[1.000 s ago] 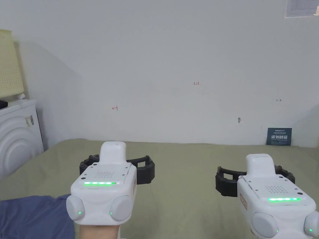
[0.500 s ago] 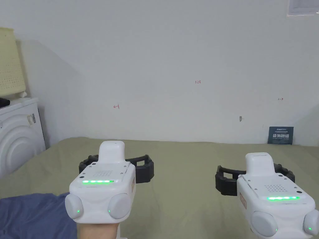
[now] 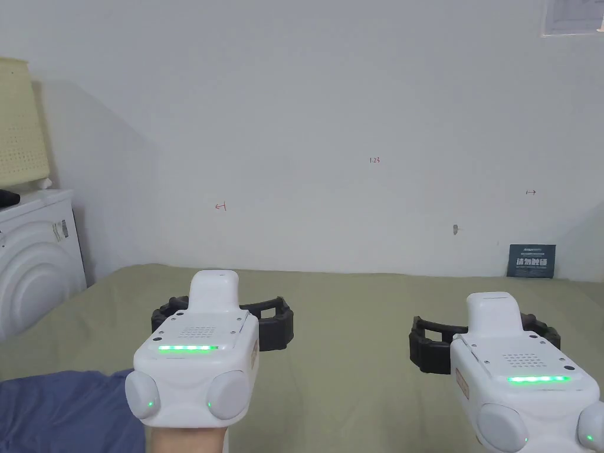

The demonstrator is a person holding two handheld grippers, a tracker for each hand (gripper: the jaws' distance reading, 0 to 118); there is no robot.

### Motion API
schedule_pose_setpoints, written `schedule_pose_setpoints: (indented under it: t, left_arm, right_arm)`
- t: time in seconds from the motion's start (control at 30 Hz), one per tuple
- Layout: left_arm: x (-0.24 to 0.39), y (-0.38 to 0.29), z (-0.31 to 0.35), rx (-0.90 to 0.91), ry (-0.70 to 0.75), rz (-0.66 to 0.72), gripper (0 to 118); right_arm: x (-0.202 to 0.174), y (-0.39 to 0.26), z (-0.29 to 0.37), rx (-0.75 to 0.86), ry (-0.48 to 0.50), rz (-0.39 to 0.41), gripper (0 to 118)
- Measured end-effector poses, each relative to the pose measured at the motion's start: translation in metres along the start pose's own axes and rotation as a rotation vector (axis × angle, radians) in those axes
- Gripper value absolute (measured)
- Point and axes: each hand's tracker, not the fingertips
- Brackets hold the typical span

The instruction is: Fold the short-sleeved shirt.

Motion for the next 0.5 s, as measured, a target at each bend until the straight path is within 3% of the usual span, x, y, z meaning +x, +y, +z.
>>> schedule_pose_setpoints:
  t: [0.5]
  left_arm:
    - [-0.0021,0.002,0.002,0.004,-0.007,0.005,118]
  right_arm:
    - [0.001,0.0031,0.0007,0.003,0.001,0.006,118]
